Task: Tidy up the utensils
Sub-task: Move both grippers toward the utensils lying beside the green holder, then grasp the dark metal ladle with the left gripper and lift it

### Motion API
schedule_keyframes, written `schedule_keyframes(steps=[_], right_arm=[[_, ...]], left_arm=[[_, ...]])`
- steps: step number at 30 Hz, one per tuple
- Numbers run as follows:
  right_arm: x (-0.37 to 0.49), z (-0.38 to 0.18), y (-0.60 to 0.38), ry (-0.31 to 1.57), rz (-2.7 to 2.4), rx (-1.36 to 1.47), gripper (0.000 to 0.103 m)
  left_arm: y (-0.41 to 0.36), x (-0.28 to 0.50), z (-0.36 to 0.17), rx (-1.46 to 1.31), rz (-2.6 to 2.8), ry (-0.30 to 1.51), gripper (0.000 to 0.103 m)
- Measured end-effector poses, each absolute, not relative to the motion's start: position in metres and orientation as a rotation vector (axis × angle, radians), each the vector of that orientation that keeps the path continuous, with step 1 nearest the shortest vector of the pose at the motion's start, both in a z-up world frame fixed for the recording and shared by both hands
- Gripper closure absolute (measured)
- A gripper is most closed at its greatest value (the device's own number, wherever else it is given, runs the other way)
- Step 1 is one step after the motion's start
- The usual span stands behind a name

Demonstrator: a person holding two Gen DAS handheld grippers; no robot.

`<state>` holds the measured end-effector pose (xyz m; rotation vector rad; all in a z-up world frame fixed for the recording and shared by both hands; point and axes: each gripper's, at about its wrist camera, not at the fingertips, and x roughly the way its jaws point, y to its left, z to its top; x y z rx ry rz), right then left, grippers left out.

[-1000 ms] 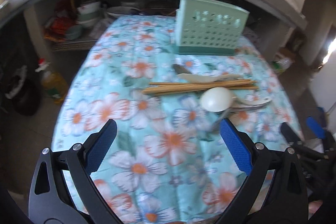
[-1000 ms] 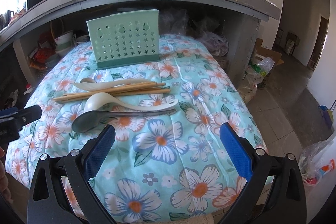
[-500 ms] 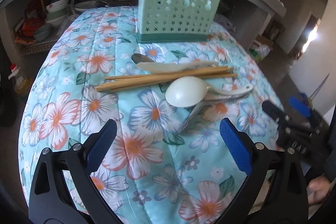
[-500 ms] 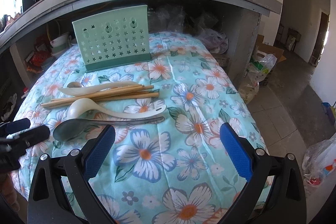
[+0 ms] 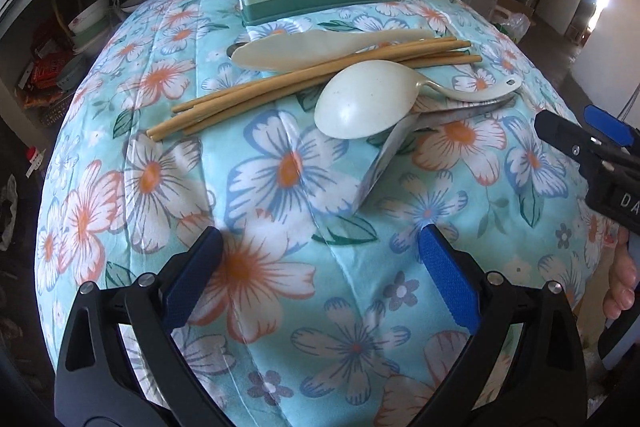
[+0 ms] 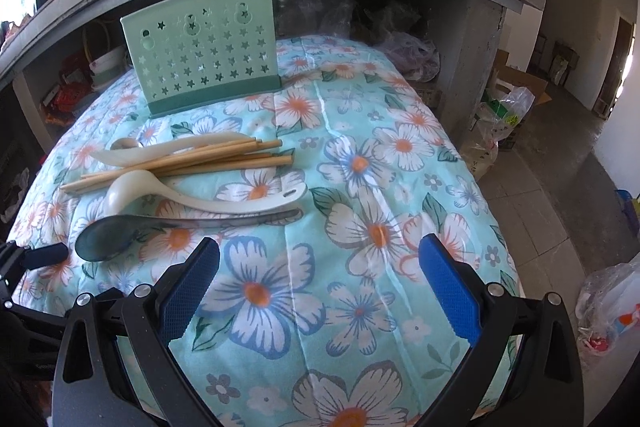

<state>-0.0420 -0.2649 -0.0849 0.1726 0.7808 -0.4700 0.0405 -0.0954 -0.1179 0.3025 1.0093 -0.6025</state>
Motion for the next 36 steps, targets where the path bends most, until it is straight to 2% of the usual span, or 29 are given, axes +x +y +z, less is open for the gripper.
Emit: schedule_keyframes(steps=[3, 9, 11, 12, 13, 20, 22, 23, 34, 36], right_arm=[[-0.045, -0.088, -0.267, 0.789, -0.475, 0.167, 0.006], [-0.055, -0.085, -0.276, 0.759, -0.474, 0.208, 0.006], [-0.058, -0.084, -0.282, 0.752, -0.471, 0.251, 0.006], [-0.059, -0.083, -0.284, 0.750, -0.474, 0.269, 0.006], [-0.062, -0.081, -0.287, 0.744, -0.477, 0.301, 0.006], [-0.072, -0.070, -0.284, 0.702, -0.491, 0.324, 0.006], [-0.075, -0.067, -0.283, 0.690, -0.493, 0.322, 0.006], [-0.077, -0.064, -0.283, 0.682, -0.496, 0.319, 0.006], [-0.101, -0.037, -0.288, 0.520, -0.565, 0.283, 0.006], [-0.100, -0.037, -0.285, 0.517, -0.550, 0.270, 0.011]], left_arm=[[-0.095, 0.042, -0.114, 0.289, -0.608, 0.996, 0.008], [-0.099, 0.021, -0.092, 0.332, -0.690, 0.847, 0.009], [-0.107, 0.012, -0.091, 0.387, -0.727, 0.814, 0.018], [-0.111, 0.009, -0.093, 0.418, -0.732, 0.808, 0.030], [-0.115, 0.007, -0.095, 0.448, -0.730, 0.802, 0.039], [-0.120, 0.015, -0.099, 0.431, -0.685, 0.772, 0.074], [-0.118, 0.018, -0.099, 0.423, -0.674, 0.766, 0.092], [-0.116, 0.020, -0.097, 0.412, -0.675, 0.766, 0.095], [-0.074, 0.002, -0.053, 0.294, -0.745, 0.750, 0.102], [-0.057, 0.004, -0.039, 0.229, -0.736, 0.750, 0.102]])
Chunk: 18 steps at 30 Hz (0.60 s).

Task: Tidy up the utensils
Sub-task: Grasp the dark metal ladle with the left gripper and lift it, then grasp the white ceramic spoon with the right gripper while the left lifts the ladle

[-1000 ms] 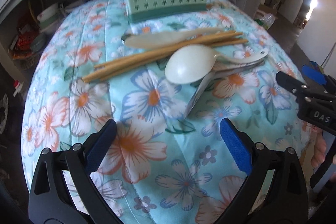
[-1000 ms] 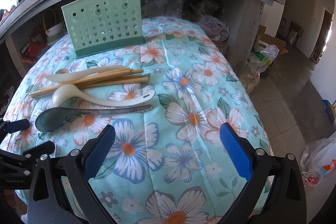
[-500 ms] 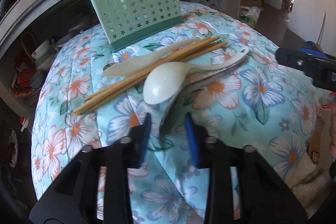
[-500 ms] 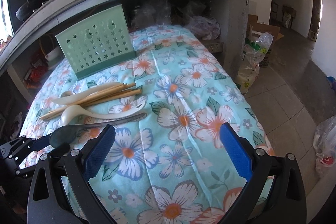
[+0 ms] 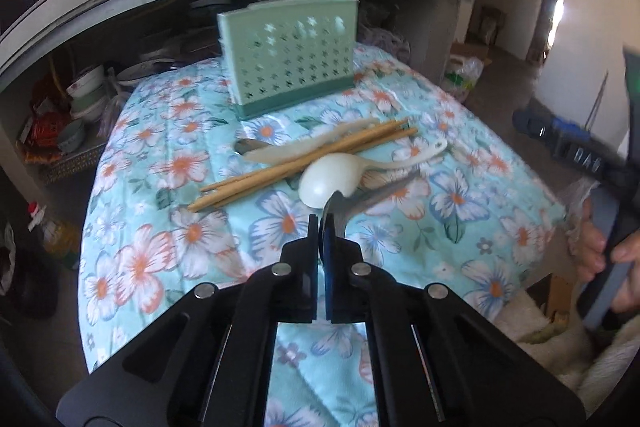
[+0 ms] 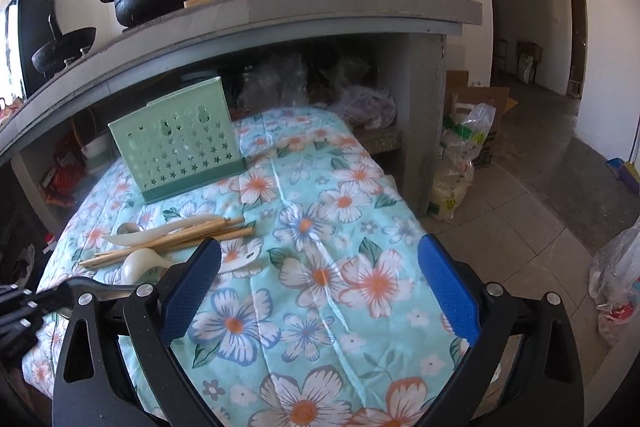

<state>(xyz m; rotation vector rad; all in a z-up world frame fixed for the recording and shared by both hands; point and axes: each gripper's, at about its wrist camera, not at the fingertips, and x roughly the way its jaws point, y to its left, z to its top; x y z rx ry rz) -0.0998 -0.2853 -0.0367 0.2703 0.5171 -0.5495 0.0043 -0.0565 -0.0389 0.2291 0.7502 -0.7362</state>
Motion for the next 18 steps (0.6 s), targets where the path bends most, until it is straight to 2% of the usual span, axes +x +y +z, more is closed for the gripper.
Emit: schedule_keyframes(steps=[5, 8, 12, 18], right_arm=[[-0.083, -0.042, -0.263, 0.551, -0.464, 0.178, 0.026], [-0.054, -0.055, -0.226, 0.604, -0.367, -0.027, 0.031], [-0.029, -0.075, -0.184, 0.638, -0.313, -0.289, 0.039], [0.002, -0.101, -0.153, 0.706, -0.286, -0.503, 0.052]], left_arm=[[-0.015, 0.014, -0.005, 0.069, -0.699, 0.707, 0.102], [0.005, 0.022, 0.008, -0.010, -0.673, 0.669, 0.102], [0.021, 0.037, 0.013, -0.073, -0.605, 0.636, 0.102], [0.039, 0.060, 0.008, -0.146, -0.525, 0.635, 0.102]])
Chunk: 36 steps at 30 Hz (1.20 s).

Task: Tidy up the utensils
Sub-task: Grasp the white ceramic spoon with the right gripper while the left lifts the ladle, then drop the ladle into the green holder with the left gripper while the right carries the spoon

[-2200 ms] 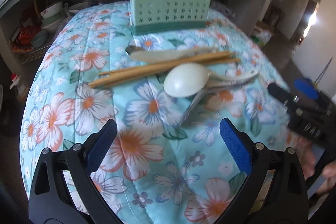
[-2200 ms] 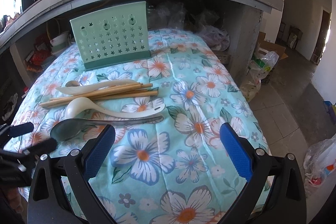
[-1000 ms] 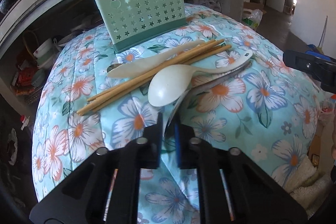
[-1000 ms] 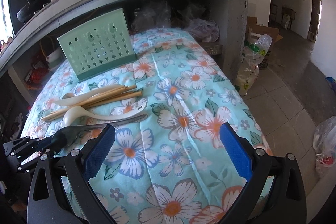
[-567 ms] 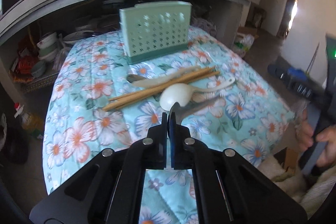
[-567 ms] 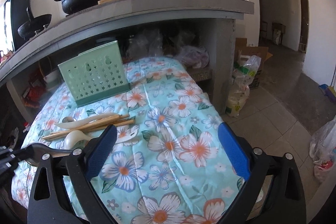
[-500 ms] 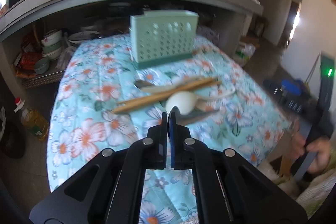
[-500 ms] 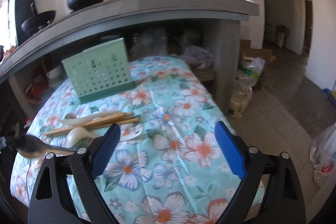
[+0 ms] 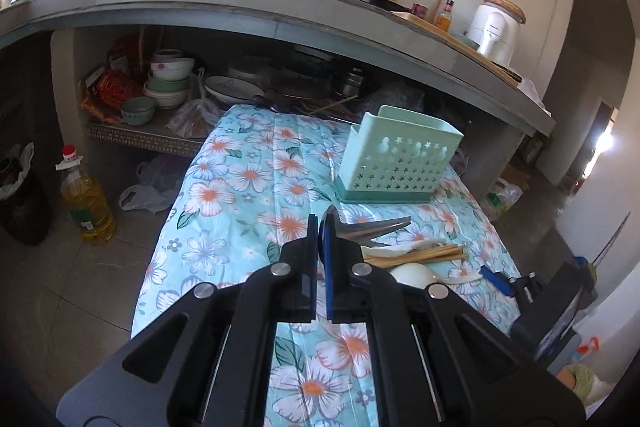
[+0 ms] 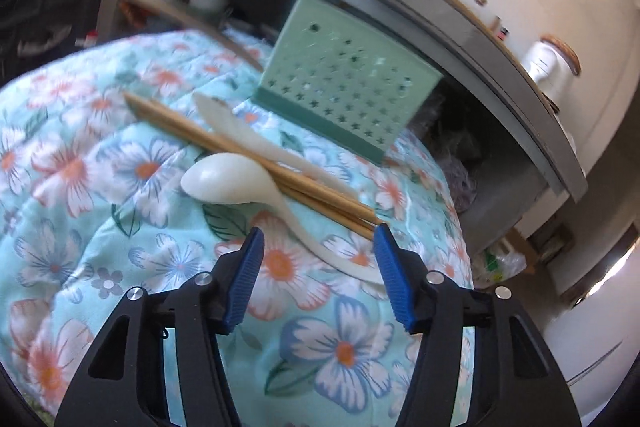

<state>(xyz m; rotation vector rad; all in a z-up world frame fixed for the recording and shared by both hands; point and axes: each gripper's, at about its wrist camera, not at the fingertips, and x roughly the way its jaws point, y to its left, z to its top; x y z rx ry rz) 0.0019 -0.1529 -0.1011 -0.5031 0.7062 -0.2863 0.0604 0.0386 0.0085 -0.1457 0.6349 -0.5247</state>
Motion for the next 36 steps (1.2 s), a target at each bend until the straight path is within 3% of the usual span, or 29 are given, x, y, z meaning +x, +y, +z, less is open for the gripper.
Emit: schedule_keyframes(steps=[9, 20, 26, 36], right_arm=[[0.013, -0.114, -0.123, 0.672, -0.257, -0.702, 0.063], [0.019, -0.123, -0.110, 0.626, -0.328, -0.833, 0.097], [0.007, -0.111, -0.116, 0.608, -0.352, -0.786, 0.099], [-0.029, -0.052, -0.151, 0.533, -0.397, -0.465, 0.099]], left_arm=[[0.041, 0.071, -0.001, -0.147, -0.507, 0.655, 0.102], [0.039, 0.074, -0.001, -0.117, -0.477, 0.655, 0.102], [0.034, 0.072, 0.002, -0.088, -0.459, 0.635, 0.102], [0.013, 0.063, 0.022, -0.026, -0.461, 0.588, 0.102]])
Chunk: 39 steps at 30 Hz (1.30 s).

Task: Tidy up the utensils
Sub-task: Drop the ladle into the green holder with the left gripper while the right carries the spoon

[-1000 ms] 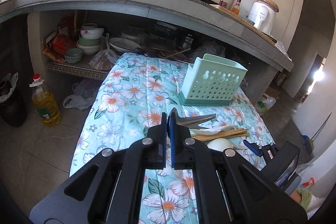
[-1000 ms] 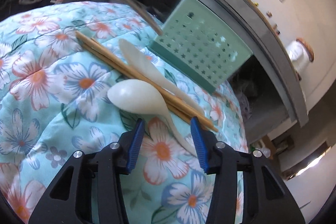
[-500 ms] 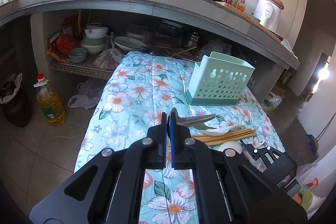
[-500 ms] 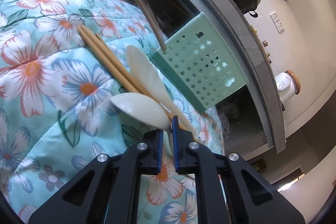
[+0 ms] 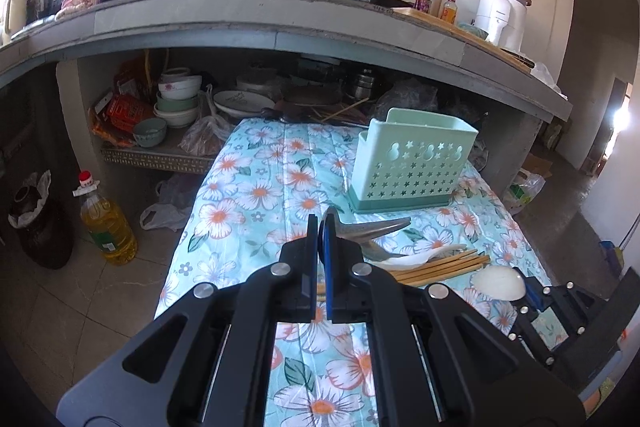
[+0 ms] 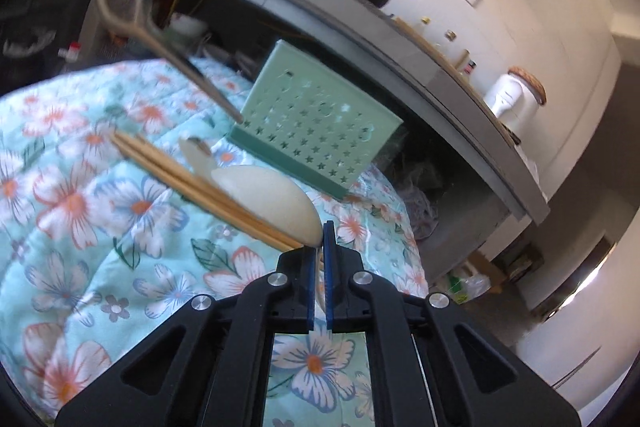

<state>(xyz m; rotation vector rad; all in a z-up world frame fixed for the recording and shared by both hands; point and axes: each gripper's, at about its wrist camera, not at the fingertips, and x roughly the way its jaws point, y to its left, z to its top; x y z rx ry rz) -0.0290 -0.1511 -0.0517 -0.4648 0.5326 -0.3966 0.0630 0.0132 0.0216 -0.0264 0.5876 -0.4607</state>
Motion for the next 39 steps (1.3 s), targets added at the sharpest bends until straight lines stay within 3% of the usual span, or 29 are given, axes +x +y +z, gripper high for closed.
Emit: schedule_keyframes(steps=[27, 39], right_arm=[[-0.038, 0.059, -0.277, 0.373, -0.321, 0.027, 0.099], [-0.012, 0.065, -0.295, 0.379, -0.333, 0.045, 0.099]], left_arm=[[-0.044, 0.096, 0.128, 0.133, -0.456, 0.325, 0.101], [-0.091, 0.165, 0.126, 0.391, -0.396, 0.340, 0.101]])
